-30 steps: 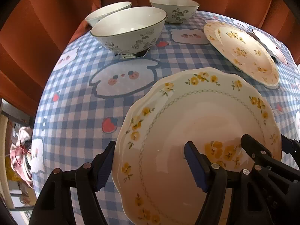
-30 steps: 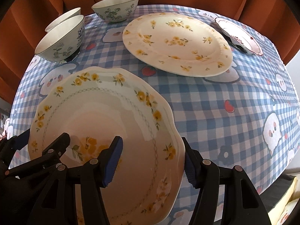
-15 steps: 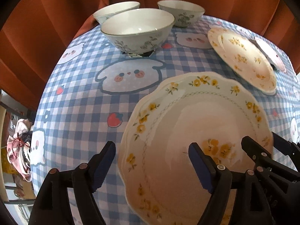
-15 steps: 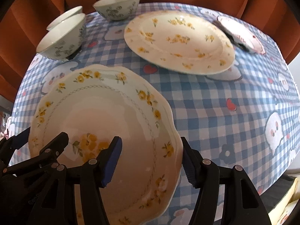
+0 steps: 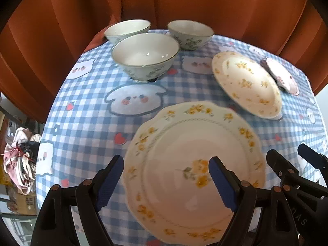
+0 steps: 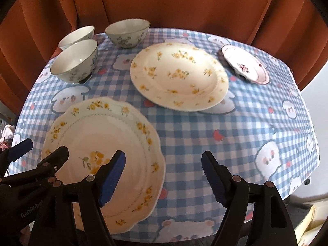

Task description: Organize plates and bowls

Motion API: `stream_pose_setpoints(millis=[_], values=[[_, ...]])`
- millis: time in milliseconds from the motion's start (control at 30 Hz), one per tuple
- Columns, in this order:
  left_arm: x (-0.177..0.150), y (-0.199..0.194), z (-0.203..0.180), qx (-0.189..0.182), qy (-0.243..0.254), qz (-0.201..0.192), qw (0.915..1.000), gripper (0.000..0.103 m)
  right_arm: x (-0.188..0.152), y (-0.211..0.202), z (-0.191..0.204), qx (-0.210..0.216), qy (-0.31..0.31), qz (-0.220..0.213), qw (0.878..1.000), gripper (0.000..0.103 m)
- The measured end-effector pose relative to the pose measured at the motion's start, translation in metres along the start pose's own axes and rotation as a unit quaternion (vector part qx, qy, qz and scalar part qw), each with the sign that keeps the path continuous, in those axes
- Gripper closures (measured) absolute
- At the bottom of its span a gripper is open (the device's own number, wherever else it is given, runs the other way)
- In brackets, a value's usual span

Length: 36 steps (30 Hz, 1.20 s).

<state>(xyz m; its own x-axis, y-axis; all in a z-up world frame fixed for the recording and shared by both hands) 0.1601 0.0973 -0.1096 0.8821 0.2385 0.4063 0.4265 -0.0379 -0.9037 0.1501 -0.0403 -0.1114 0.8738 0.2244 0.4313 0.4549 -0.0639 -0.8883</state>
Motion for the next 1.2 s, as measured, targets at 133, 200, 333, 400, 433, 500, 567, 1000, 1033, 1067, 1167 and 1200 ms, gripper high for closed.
stream_pose_setpoints(millis=[133, 200, 333, 400, 433, 500, 567, 1000, 1033, 1067, 1167, 1200], values=[[0.005, -0.001, -0.016, -0.002, 0.000, -0.011, 0.9999, 0.017, 0.005, -0.003, -0.018, -0.002, -0.004, -0.007, 1.000, 0.024], [0.009, -0.001, -0.026, -0.004, -0.003, -0.016, 0.9999, 0.017, 0.008, -0.002, -0.028, 0.001, -0.003, -0.012, 1.000, 0.024], [0.020, 0.002, -0.047, 0.005, -0.008, -0.025, 0.9997, 0.017, 0.017, 0.001, -0.048, 0.007, -0.006, -0.025, 1.000, 0.024], [0.027, 0.002, -0.059, 0.008, -0.011, -0.028, 0.9995, 0.017, 0.023, 0.005, -0.061, 0.015, -0.002, -0.028, 1.000, 0.023], [0.031, 0.002, -0.063, 0.009, -0.011, -0.031, 0.9994, 0.017, 0.025, 0.006, -0.065, 0.017, -0.001, -0.030, 0.999, 0.023], [0.040, 0.003, -0.075, 0.013, -0.009, -0.038, 0.9991, 0.017, 0.033, 0.008, -0.077, 0.021, 0.001, -0.037, 0.999, 0.023], [0.048, 0.005, -0.086, 0.017, -0.009, -0.047, 0.9987, 0.017, 0.041, 0.011, -0.090, 0.025, 0.002, -0.041, 0.999, 0.023], [0.095, 0.036, -0.136, 0.036, -0.028, -0.070, 0.9965, 0.016, 0.090, 0.054, -0.151, 0.049, -0.003, -0.045, 0.998, 0.019], [0.098, 0.041, -0.139, 0.038, -0.028, -0.070, 0.9965, 0.016, 0.094, 0.059, -0.155, 0.049, -0.003, -0.046, 0.998, 0.018], [0.100, 0.045, -0.141, 0.039, -0.028, -0.069, 0.9964, 0.016, 0.098, 0.066, -0.158, 0.048, -0.002, -0.046, 0.998, 0.017], [0.107, 0.065, -0.145, 0.050, -0.031, -0.062, 0.9963, 0.016, 0.105, 0.083, -0.164, 0.046, 0.002, -0.041, 0.998, 0.017], [0.109, 0.071, -0.145, 0.052, -0.032, -0.059, 0.9963, 0.016, 0.108, 0.090, -0.165, 0.047, 0.004, -0.038, 0.998, 0.017]])
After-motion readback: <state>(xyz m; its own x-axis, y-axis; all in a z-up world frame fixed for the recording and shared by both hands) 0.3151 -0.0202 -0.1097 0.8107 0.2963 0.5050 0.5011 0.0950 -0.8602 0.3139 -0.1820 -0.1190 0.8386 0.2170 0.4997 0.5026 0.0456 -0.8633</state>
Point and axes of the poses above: each gripper's, at about its wrist camera, not at the fingertips, and y roughly the way its jaws point, z to its left, x to its top, the point moved 5 cm from there along y, roughly the way its jaws point, and after that the axes turned 12 degrees about -y, right-handed, at the moved point
